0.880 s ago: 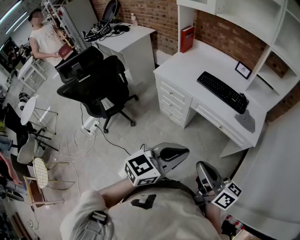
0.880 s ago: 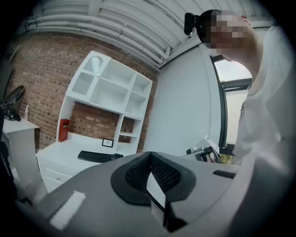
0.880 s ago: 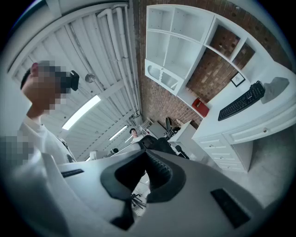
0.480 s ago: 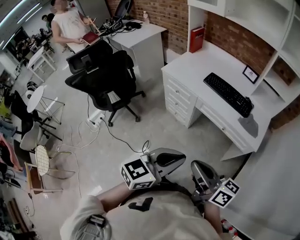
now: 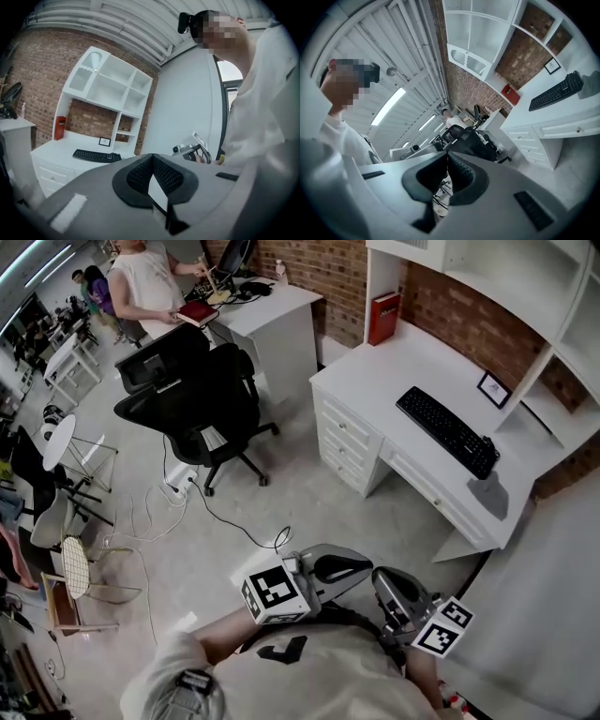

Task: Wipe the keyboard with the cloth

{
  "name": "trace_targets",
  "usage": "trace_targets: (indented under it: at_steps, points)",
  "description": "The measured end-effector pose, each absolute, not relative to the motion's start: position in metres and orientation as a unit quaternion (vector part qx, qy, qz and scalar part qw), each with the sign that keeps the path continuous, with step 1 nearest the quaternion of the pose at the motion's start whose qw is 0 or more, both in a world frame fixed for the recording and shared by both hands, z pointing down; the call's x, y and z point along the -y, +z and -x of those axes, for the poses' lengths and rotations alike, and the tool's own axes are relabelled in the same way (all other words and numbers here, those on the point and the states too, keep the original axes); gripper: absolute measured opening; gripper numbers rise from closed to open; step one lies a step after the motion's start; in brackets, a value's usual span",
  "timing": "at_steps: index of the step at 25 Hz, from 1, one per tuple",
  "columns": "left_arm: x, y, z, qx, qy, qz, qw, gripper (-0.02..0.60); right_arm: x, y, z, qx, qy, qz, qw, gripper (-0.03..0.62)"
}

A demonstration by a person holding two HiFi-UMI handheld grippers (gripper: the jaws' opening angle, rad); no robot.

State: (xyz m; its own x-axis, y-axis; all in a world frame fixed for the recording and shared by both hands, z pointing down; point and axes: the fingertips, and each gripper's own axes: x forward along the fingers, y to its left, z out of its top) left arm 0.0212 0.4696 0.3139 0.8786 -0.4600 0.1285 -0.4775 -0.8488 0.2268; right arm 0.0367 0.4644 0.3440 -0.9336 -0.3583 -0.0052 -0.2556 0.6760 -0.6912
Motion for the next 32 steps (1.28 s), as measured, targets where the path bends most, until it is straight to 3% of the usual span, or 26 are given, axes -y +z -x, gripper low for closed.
trace_targets:
  at_steps: [8,24,32]
  points:
    - [-0.394,0.320,0.001,0.204,0.023,-0.970,0.127,0.003,-0.386,0.350,-0.023,-0.900,-0.370,0.222,0.070,0.005]
    - [-0.300,0.329,0.113,0.269,0.007,-0.957,0.110,0.003,-0.293,0.361,0.094,-0.898,-0.406,0.168,0.018,0.005]
    - [-0.272,0.321,0.103,0.280,-0.003,-0.954,0.108,0.003,-0.261,0.359,0.083,-0.898,-0.411,0.158,0.029,0.005]
